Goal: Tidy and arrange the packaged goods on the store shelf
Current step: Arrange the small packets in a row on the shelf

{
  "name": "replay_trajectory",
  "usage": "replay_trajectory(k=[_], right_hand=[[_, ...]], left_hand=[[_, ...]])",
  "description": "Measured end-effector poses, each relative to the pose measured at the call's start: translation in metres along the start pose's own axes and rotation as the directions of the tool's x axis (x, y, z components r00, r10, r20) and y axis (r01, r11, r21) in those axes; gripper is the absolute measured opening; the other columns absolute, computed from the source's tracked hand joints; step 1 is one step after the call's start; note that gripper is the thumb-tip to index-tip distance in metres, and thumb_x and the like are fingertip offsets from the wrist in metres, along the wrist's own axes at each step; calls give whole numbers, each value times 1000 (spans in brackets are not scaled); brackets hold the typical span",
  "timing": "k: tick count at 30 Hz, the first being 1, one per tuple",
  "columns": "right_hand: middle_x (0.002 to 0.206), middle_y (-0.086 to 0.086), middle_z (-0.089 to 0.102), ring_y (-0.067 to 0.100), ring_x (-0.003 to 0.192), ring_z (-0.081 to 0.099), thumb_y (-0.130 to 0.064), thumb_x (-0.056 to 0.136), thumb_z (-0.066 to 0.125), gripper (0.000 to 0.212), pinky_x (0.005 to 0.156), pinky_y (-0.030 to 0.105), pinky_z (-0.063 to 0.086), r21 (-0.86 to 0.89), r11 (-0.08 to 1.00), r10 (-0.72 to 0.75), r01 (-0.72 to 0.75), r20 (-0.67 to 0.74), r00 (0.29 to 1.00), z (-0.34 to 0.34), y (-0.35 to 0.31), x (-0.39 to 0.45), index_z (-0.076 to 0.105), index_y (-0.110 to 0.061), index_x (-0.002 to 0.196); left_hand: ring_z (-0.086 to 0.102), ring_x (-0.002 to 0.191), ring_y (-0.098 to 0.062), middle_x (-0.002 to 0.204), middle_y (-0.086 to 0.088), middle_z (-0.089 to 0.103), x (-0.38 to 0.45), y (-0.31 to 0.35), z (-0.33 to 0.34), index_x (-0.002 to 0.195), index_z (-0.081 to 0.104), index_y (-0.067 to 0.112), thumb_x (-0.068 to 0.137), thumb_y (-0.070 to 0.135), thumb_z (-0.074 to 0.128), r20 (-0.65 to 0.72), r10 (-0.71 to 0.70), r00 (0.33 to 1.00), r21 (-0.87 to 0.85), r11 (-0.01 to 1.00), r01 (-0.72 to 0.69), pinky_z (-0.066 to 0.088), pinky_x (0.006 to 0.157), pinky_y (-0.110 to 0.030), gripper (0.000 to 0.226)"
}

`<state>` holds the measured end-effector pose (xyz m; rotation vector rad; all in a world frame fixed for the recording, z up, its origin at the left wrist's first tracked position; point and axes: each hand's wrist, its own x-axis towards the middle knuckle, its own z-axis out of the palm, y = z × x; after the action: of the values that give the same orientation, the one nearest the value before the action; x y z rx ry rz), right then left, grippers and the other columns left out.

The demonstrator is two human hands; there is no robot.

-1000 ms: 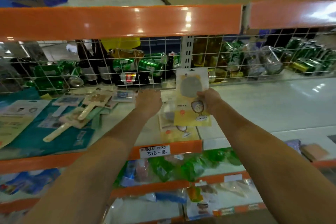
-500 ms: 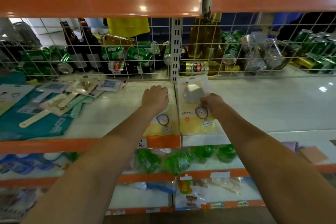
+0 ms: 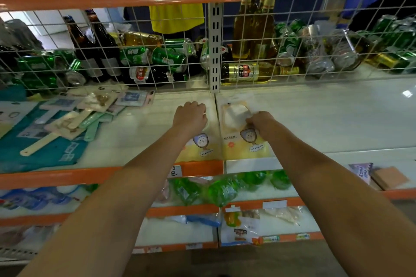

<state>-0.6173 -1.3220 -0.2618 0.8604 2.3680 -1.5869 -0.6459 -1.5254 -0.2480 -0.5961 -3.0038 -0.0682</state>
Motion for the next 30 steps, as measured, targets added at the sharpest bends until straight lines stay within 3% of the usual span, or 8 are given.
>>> replay_trajectory(k=[3,8,12,16,20,24,27,30], right_hand=[[91,11,57,22,90,53,-9,90,59,5,73,30,50,-54,999,1,-4,-44,999,2,0,2,59,-5,92],[93,16,57,26,86,56,-13,88,62,30,71,30,44,-223,975,4,-7,-16,1000,1,-3,-3,59,5,112],[92,12,55,23,83,53,-22,90,61,33,54,25,40,-434,901,-54,33,-36,998,-1,-5,-9,60,2,112],[92,11,57,24,82,54,-33,91,57,37,68,28,42,-632,773,-113,55,-52,992,-2,-5,-17,61,-1,110],[109,9,64,25,95,59,-42,93,53,40,70,28,39,-750,661,-138,34,-77,987,-3,-6,-24,61,-7,111],[109,5,64,22,104,61,-53,94,44,50,71,27,39,-852,523,-182,9,-101,978,-7,-9,-30,61,-10,114],[106,4,65,21,99,62,-52,97,38,51,68,27,40,-899,437,-277,18,-116,954,-10,-16,-32,61,-10,115],[115,7,62,24,105,61,-47,99,38,47,71,29,40,-901,424,-403,96,-92,910,-6,-29,-32,54,-10,123]], left_hand=[[47,118,-25,129,-7,53,1,-1,1,127,52,14,99,24,37,-1,10,1000,1,1000,-10,38,95,-37,33],[47,117,-25,127,-8,54,0,0,2,125,53,13,99,24,37,14,25,1000,15,1000,-25,38,93,-37,33],[47,117,-25,126,-8,54,-1,0,3,124,53,13,99,24,37,17,33,999,24,999,-33,38,92,-37,32],[47,117,-25,126,-8,54,-1,0,1,123,53,12,99,24,36,19,44,999,37,998,-44,38,93,-38,32],[46,118,-26,128,-8,53,-2,1,-2,125,52,12,100,24,35,27,47,999,60,997,-49,37,94,-38,33],[46,119,-26,129,-8,52,-3,1,-6,127,51,12,100,24,33,36,44,998,94,994,-47,37,95,-37,34],[46,119,-26,130,-8,52,-3,0,-13,128,51,12,100,25,33,22,42,999,102,994,-44,37,95,-37,35],[47,118,-25,128,-7,54,-6,-3,-19,127,52,13,100,25,34,-12,33,999,93,995,-32,37,95,-38,35]])
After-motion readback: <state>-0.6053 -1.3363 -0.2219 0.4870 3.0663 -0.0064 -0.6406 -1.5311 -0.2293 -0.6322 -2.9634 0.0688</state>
